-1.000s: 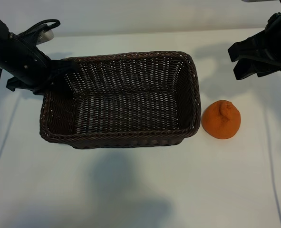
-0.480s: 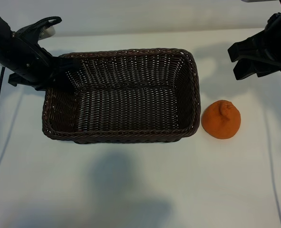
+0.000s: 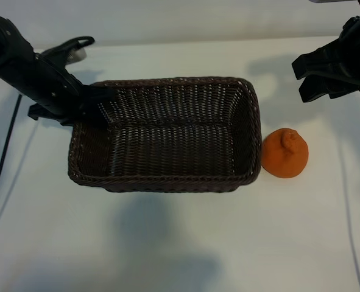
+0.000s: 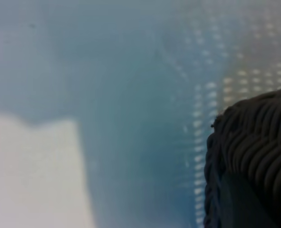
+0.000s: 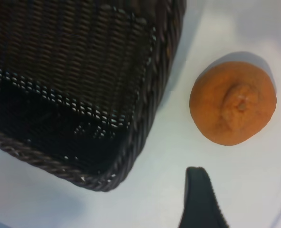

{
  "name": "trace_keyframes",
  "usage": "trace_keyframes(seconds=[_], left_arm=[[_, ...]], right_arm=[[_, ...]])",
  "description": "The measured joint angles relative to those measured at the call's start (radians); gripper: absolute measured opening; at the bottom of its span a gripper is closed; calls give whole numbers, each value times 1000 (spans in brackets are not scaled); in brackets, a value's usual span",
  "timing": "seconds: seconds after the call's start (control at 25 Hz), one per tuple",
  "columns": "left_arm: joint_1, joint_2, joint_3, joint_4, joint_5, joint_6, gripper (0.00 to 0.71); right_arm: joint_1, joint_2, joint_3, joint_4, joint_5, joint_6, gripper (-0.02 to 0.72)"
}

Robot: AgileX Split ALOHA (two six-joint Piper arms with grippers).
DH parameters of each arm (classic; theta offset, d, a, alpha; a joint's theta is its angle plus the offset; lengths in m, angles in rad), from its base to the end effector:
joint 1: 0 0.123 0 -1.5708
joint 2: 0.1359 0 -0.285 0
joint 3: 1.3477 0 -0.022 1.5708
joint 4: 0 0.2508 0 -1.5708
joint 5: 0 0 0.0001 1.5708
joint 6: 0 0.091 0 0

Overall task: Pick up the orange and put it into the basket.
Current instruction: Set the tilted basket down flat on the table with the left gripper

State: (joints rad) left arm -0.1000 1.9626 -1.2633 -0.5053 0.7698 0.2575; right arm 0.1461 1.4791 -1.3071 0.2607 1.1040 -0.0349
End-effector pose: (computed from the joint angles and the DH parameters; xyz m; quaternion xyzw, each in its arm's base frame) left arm 0.3780 -0.0688 0.1602 0.0117 0.9774 -0.1824 0.1060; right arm 0.2922 0.0642 0.3267 -0.0527 0.9727 0.1353 0.1810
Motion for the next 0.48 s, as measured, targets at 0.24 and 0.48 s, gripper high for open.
trace_keyframes(seconds=[0.24, 0.48], left_arm=[[-1, 30, 0, -29, -25, 14, 160], [-1, 45, 0, -40, -23, 23, 160]], right_arm=[[0, 0, 0, 0, 0, 0, 421], [0, 0, 0, 1, 0, 0, 421]])
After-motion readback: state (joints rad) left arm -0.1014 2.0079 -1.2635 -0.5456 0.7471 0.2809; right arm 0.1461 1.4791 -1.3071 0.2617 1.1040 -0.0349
